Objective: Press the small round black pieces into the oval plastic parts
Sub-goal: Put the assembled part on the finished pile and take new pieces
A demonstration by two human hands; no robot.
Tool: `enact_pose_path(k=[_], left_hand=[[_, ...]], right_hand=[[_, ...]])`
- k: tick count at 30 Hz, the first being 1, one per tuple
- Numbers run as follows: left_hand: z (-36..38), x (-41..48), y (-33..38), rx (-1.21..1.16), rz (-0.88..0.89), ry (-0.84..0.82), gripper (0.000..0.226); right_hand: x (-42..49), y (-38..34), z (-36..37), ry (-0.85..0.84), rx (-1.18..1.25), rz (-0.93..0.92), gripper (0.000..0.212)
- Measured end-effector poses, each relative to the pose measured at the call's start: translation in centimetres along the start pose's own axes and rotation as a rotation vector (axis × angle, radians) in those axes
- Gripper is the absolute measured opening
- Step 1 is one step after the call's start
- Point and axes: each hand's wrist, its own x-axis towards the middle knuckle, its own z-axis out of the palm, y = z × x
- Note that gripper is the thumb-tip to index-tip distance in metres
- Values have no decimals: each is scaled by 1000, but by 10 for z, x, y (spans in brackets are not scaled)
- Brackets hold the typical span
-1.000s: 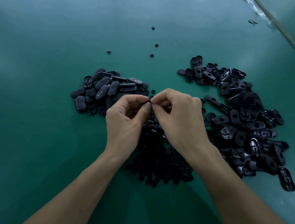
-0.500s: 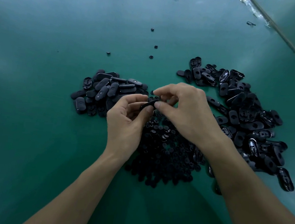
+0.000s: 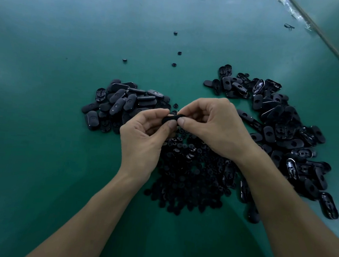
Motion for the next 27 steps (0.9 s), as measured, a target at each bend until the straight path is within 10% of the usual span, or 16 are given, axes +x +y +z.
enact_pose_path(k=[27], left_hand=[[-1, 2, -2, -47, 8, 23, 21]], right_hand=[[-13, 5, 33, 295, -248, -263, 16]])
